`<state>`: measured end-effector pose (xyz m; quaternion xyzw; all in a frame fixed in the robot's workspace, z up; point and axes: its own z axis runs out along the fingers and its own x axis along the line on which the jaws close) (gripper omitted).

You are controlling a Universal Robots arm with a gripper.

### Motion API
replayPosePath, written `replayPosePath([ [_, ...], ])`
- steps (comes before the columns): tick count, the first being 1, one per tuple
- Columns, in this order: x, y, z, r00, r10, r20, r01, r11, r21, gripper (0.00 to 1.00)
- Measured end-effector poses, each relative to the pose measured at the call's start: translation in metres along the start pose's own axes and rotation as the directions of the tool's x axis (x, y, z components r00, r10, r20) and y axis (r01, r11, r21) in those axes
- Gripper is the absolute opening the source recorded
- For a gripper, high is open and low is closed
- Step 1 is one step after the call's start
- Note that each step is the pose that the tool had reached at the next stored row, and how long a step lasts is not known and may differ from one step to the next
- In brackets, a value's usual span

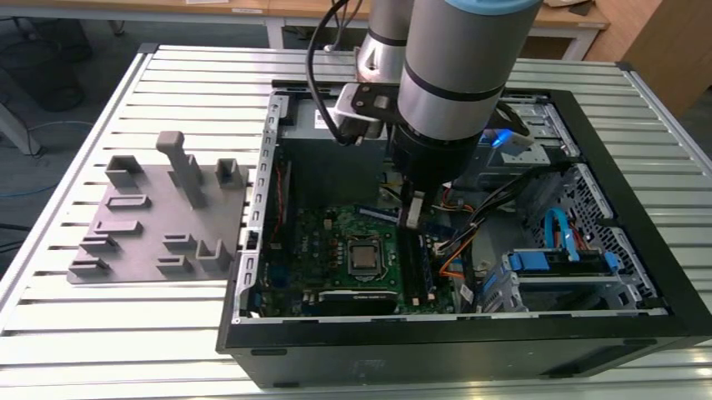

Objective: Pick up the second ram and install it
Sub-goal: 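Insert the second ram into the second slot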

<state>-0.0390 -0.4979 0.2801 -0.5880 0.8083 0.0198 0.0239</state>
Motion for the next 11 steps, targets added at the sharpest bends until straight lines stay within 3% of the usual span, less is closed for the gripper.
replayPosePath([
  [11, 0.0, 0.0, 0.0001, 0.9984, 0.056, 0.0004, -0.056, 0.9984, 0.0035, 0.14],
])
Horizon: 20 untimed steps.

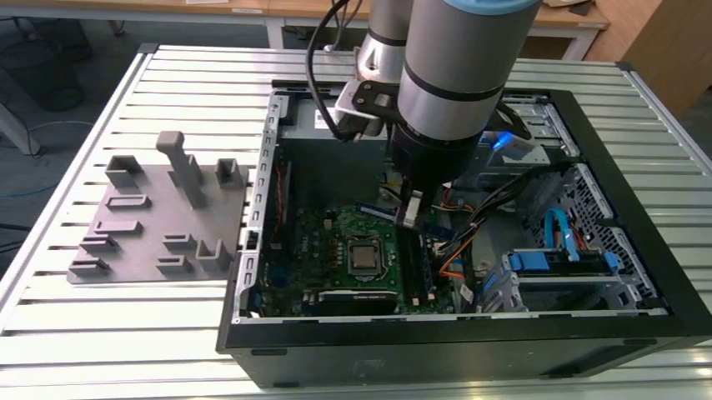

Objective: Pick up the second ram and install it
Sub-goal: 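Insert the second ram into the second slot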

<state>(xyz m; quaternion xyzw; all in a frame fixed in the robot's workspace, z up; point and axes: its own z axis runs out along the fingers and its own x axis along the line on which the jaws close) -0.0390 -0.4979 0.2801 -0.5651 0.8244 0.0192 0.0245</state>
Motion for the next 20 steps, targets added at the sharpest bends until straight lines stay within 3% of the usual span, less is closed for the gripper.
replayPosePath([
  [20, 0.0, 0.0, 0.0002, 0.9948, 0.102, 0.0006, -0.102, 0.9948, 0.0063, 0.14],
])
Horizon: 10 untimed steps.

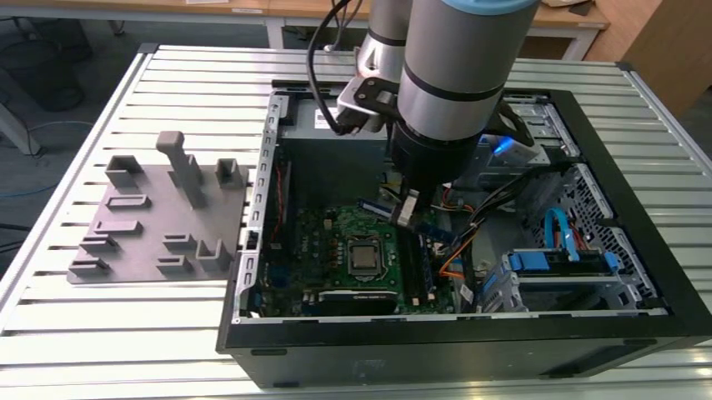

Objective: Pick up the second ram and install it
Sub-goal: 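Insert the second ram into the second slot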

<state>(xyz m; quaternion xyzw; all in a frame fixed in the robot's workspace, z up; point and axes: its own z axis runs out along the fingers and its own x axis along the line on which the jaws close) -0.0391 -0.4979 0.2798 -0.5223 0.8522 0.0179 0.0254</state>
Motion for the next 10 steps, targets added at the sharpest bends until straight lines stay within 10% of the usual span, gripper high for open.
replayPosePath([
  [10, 0.0, 0.0, 0.0001, 0.9987, 0.051, 0.0003, -0.051, 0.9987, 0.0032, 0.14],
])
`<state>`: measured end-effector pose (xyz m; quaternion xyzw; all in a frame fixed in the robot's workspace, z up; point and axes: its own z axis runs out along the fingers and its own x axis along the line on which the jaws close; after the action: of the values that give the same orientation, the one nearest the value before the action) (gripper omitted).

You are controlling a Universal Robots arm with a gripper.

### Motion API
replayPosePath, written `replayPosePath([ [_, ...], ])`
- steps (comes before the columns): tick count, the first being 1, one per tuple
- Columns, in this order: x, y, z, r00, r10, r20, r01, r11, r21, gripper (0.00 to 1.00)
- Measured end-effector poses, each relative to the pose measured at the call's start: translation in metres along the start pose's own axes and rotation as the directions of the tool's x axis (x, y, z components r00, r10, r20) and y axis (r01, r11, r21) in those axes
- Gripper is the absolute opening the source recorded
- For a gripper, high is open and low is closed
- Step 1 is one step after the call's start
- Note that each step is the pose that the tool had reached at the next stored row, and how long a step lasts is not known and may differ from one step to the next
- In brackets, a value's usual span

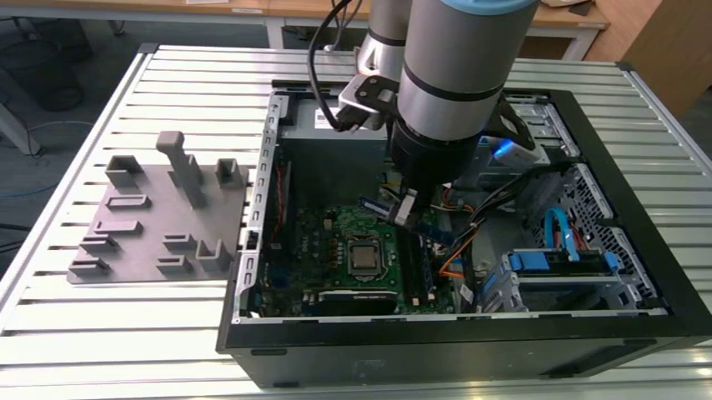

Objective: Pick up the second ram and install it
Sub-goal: 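Insert the second ram into the second slot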

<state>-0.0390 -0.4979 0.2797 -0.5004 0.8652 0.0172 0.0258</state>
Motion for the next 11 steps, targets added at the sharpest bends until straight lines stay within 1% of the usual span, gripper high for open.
replayPosePath([
  [11, 0.0, 0.0, 0.0001, 0.9986, 0.054, 0.0003, -0.054, 0.9985, 0.0033, 0.14],
])
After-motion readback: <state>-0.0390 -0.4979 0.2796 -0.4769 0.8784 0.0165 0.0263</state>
